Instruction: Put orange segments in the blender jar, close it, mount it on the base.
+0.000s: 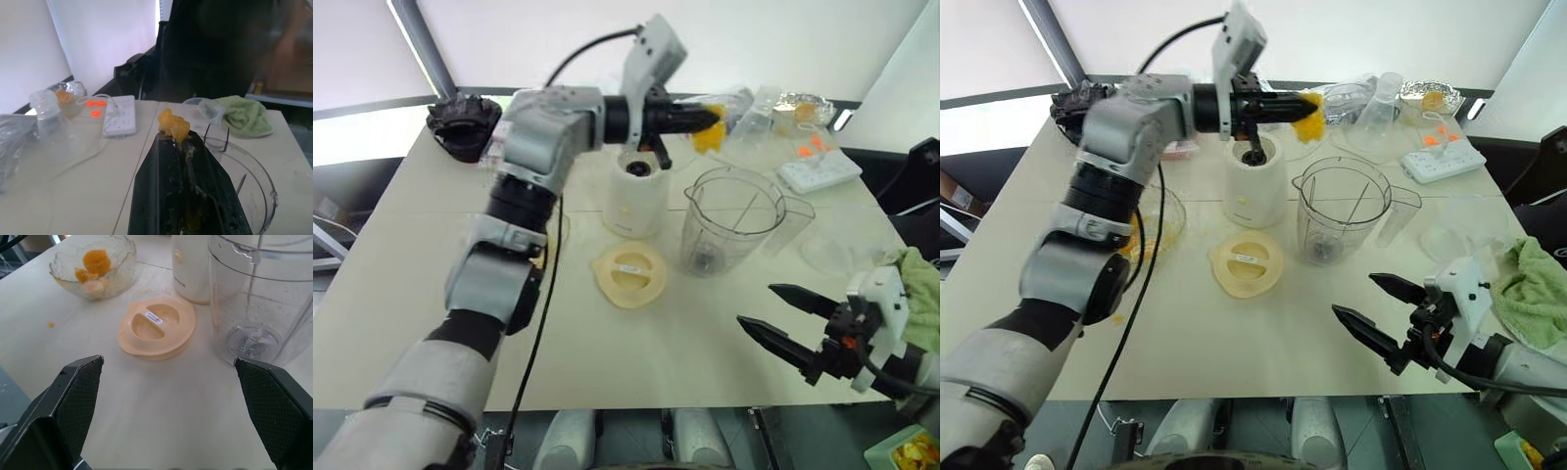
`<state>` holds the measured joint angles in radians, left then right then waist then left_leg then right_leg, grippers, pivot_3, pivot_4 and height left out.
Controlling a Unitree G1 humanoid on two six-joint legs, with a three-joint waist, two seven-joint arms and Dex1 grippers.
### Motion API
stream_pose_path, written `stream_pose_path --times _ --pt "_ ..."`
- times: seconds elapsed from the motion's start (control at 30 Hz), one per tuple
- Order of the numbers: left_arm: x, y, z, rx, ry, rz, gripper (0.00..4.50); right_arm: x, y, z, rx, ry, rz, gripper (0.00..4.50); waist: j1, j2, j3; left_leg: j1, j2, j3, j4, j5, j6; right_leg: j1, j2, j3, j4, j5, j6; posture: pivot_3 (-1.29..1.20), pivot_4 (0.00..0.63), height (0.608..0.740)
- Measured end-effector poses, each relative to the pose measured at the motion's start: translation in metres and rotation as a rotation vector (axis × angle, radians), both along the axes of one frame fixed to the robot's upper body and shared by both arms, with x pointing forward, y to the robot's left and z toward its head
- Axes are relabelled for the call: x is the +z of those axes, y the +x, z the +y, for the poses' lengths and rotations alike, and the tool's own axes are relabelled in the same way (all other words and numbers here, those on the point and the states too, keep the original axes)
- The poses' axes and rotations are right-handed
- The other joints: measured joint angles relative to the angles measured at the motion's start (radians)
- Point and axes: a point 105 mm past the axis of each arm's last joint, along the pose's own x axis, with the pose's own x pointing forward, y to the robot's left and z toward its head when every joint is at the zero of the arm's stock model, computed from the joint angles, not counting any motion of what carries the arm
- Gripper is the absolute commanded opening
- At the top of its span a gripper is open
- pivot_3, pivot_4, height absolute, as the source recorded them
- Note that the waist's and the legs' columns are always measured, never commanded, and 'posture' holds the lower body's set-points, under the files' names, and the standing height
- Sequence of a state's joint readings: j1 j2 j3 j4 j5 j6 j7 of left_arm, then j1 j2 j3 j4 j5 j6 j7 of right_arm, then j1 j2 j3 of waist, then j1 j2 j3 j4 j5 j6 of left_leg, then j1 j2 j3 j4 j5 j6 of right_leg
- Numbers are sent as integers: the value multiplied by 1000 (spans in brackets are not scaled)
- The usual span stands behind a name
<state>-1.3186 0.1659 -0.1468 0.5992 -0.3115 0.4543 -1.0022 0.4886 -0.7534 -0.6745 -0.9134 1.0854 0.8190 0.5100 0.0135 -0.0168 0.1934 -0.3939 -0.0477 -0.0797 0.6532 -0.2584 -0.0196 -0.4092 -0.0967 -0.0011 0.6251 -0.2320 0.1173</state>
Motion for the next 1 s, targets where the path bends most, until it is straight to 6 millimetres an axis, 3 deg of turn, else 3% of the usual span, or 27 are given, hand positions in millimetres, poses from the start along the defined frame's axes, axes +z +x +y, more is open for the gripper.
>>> stream_pose_path --times 0.17,0.27,0.43,0.57,0.83,1.0 --pt "-15 -5 -31 -90 -3 19 21 2 -10 1 -46 -2 -11 4500 -1 0 0 0 0 1 0 0 0 0 0 0 0 0 0 0 150 740" --pt "-37 -2 -40 -98 34 44 21 0 -14 0 -67 -3 -6 4500 0 0 0 0 0 1 0 0 0 0 0 0 0 0 1 0 150 740" --pt "-69 4 -40 -89 115 70 2361 0 -18 2 -80 -5 -9 4500 0 -1 0 0 0 1 0 0 0 0 0 0 -1 0 1 0 150 740" --pt "-74 4 -38 -104 134 57 4335 0 -19 2 -88 -4 -7 4500 1 -1 0 -1 0 1 0 0 0 0 0 0 -2 0 1 0 150 740" --pt "-67 2 -31 -152 114 29 4428 -1 -24 -4 -109 -18 3 4500 1 -1 0 -1 0 0 0 0 1 0 0 0 -2 0 1 0 150 740" --pt "-64 -14 -34 -285 116 -44 4428 0 -23 -6 -137 -21 -8 4500 1 -1 0 -1 0 0 0 0 1 0 0 0 -2 0 1 0 150 740"
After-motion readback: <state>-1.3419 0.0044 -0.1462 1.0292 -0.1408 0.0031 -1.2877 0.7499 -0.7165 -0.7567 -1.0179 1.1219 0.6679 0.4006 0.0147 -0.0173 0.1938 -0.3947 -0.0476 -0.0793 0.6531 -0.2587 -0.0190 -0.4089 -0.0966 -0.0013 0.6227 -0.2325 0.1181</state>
